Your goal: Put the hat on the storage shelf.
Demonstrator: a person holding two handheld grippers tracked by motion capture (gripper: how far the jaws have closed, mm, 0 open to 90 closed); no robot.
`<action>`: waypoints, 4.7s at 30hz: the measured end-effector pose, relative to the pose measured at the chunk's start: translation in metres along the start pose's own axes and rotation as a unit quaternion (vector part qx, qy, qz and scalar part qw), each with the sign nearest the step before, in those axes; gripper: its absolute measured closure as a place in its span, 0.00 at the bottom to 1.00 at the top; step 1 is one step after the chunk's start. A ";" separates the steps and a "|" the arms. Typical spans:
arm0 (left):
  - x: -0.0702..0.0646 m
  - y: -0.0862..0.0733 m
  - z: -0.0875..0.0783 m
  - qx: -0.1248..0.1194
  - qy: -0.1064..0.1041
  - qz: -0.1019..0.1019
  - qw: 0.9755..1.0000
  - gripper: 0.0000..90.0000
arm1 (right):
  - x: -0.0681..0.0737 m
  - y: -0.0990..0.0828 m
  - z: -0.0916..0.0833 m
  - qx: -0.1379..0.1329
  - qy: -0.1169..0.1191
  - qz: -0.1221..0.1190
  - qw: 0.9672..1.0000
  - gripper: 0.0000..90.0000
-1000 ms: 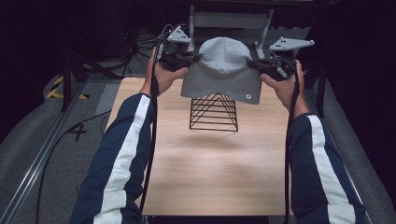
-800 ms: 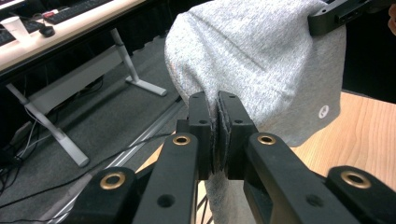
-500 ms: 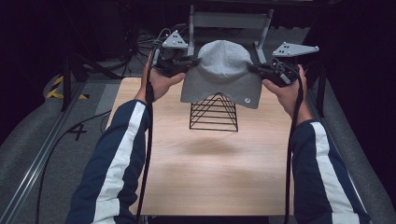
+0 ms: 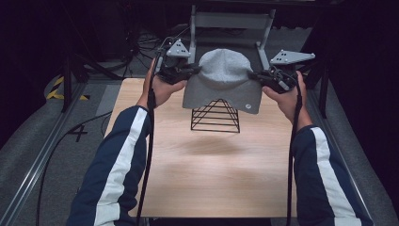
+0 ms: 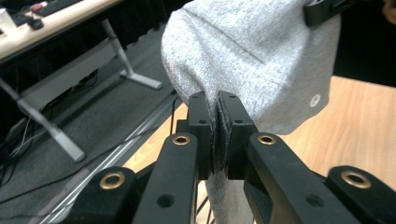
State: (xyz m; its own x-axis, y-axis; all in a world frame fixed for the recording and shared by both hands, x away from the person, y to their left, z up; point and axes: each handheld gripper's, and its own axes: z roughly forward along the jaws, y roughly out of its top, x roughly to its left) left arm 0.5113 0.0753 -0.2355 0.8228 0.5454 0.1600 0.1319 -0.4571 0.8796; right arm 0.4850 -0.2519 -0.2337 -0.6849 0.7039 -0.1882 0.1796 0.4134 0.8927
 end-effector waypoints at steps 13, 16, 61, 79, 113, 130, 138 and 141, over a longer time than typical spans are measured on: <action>0.004 -0.045 0.033 0.011 -0.014 -0.038 0.999 0.94 | 0.002 -0.040 0.035 0.040 0.020 0.016 0.999 0.95; 0.002 -0.057 0.036 0.005 -0.024 -0.049 0.998 0.94 | 0.008 -0.050 0.041 0.044 0.031 0.016 0.998 0.95; -0.026 -0.134 0.085 0.074 -0.027 -0.044 0.996 0.94 | 0.023 -0.141 0.079 0.109 0.034 0.067 0.991 0.93; -0.032 -0.121 0.020 0.067 -0.003 0.022 0.997 0.91 | 0.028 -0.116 0.034 0.111 0.007 0.004 0.994 0.87; -0.064 -0.219 -0.070 0.163 -0.006 0.024 0.986 0.82 | 0.046 -0.187 -0.052 0.125 -0.005 -0.012 0.992 0.67; -0.087 -0.280 -0.074 0.178 -0.049 -0.023 0.983 0.54 | 0.053 -0.269 -0.078 0.152 -0.005 0.070 0.986 0.51; -0.087 -0.299 -0.080 0.161 -0.044 -0.066 0.984 0.33 | 0.051 -0.287 -0.082 0.145 -0.007 0.108 0.984 0.40; -0.087 -0.304 -0.080 0.144 -0.046 -0.072 0.986 0.26 | 0.051 -0.288 -0.083 0.148 -0.006 0.106 0.983 0.36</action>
State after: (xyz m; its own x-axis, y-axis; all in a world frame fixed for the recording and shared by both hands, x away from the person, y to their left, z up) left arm 0.3548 0.2231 -0.4810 0.8294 0.5586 -0.0097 0.3912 -0.5682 0.7239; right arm 0.3395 -0.3829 -0.4665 -0.6021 0.7983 -0.0159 0.5168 0.4048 0.7544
